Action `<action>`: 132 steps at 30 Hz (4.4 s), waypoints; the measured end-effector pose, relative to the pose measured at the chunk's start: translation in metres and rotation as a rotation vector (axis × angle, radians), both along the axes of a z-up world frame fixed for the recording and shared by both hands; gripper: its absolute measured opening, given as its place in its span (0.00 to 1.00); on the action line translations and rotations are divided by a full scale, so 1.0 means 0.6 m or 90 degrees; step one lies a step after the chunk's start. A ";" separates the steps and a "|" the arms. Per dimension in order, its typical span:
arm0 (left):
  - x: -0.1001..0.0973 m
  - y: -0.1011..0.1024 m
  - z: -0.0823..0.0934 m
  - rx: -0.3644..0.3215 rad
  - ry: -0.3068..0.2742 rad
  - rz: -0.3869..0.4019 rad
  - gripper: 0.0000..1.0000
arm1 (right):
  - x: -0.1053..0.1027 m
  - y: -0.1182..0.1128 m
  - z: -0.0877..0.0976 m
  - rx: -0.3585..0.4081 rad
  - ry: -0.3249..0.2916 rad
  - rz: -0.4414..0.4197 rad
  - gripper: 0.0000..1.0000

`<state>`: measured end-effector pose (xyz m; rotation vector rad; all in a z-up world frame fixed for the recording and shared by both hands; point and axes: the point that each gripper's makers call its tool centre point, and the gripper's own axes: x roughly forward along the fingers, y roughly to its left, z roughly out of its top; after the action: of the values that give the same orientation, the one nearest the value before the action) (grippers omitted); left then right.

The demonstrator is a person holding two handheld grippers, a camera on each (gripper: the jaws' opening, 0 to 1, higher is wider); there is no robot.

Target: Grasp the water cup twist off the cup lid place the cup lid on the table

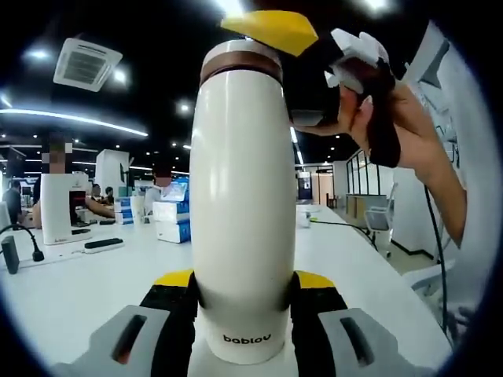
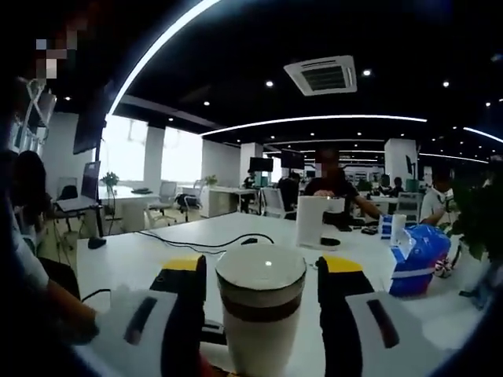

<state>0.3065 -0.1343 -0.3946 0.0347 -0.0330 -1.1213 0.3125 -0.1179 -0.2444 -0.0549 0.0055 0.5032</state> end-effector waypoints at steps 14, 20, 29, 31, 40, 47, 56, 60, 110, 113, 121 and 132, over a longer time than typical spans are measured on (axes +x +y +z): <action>0.004 0.004 0.000 0.000 0.000 0.000 0.48 | -0.001 0.005 -0.003 -0.027 0.017 0.008 0.46; 0.006 0.005 0.000 0.000 0.001 0.000 0.48 | 0.000 0.007 -0.004 -0.032 0.028 0.054 0.46; 0.007 0.006 0.000 -0.001 0.002 0.000 0.48 | -0.003 0.013 -0.007 -0.054 0.052 0.162 0.46; 0.007 0.006 0.000 -0.001 0.001 0.000 0.48 | -0.003 0.014 -0.007 -0.060 0.055 0.178 0.46; 0.006 0.005 0.001 -0.001 0.001 0.000 0.48 | -0.009 0.018 -0.011 -0.105 0.054 0.312 0.45; 0.006 0.004 0.002 -0.001 0.000 0.001 0.48 | -0.011 0.020 -0.011 -0.126 0.065 0.402 0.45; 0.005 0.002 0.003 -0.001 -0.001 0.001 0.48 | -0.017 0.024 -0.013 -0.149 0.073 0.488 0.45; 0.004 0.001 0.003 -0.001 -0.001 0.001 0.48 | -0.019 0.025 -0.012 -0.150 0.070 0.533 0.46; 0.008 0.003 0.001 -0.002 0.000 0.002 0.48 | -0.093 -0.027 0.019 0.031 0.022 0.126 0.82; 0.008 0.003 0.001 -0.002 0.000 0.002 0.48 | -0.093 -0.025 0.031 0.101 0.016 0.096 0.86; 0.007 0.004 0.000 -0.002 0.000 0.002 0.48 | -0.084 -0.019 0.011 0.096 0.017 0.063 0.82; 0.007 0.004 -0.001 -0.002 0.000 0.002 0.48 | -0.065 -0.015 0.023 0.162 0.006 0.057 0.83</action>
<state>0.3108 -0.1317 -0.3951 0.0316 -0.0346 -1.1188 0.2735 -0.1272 -0.2306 0.1968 -0.0525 0.5906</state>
